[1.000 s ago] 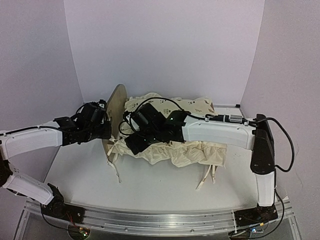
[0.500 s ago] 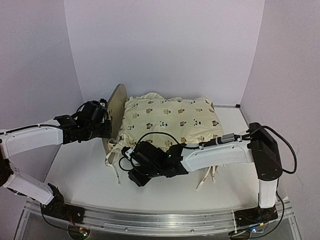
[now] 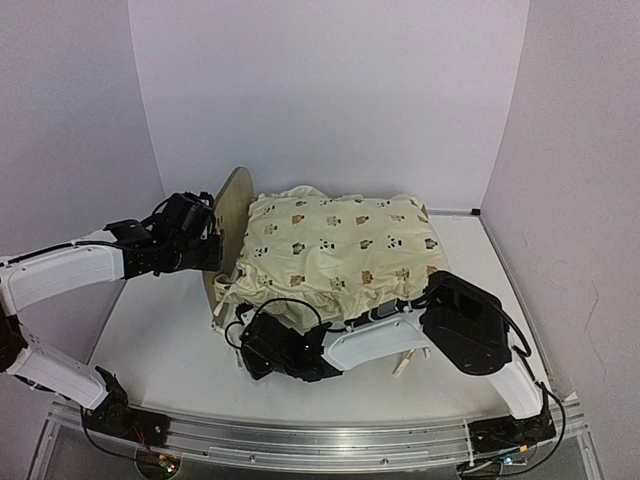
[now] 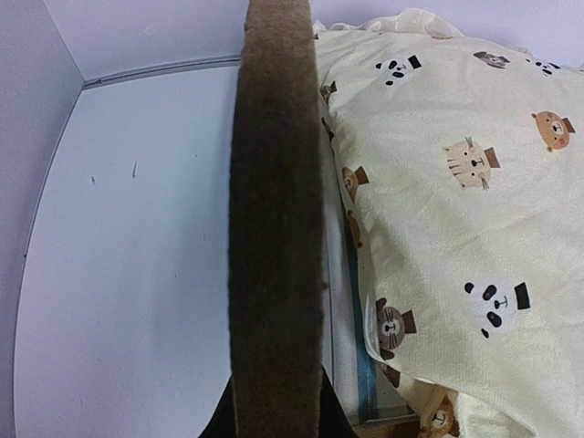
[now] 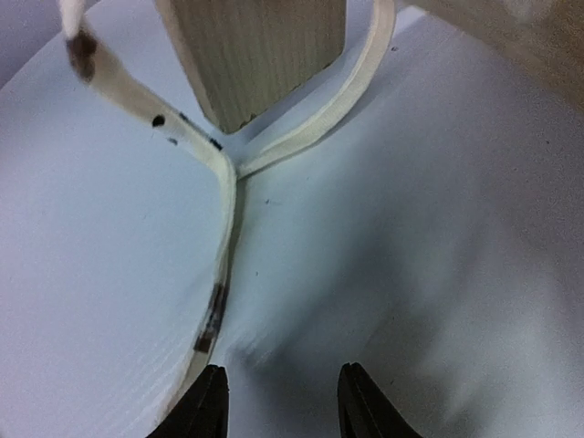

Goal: Set up the pet bed

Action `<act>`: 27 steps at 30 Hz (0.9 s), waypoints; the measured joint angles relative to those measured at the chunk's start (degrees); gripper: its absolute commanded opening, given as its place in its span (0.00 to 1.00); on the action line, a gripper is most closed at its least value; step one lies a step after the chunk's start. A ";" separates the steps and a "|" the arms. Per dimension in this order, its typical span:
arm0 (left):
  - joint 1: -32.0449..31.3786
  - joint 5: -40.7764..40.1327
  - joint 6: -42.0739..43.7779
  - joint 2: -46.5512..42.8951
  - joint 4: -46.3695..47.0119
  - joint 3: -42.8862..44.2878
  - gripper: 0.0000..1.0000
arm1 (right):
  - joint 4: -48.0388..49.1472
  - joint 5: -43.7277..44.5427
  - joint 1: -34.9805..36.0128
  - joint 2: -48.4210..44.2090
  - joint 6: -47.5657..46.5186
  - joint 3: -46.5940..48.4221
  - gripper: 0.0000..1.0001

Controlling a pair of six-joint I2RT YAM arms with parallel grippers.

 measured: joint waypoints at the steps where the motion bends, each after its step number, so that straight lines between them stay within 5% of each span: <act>1: 0.00 0.08 -0.04 0.05 -0.23 0.22 0.00 | 0.84 0.98 -0.08 0.54 0.91 0.69 0.43; 13: 0.63 0.73 0.19 1.39 -1.70 2.38 0.00 | 11.21 2.36 -1.76 7.37 8.04 6.80 0.41; 27: 0.66 0.78 0.50 1.49 -1.96 2.95 0.00 | 11.45 2.79 -1.56 13.36 5.07 14.93 0.37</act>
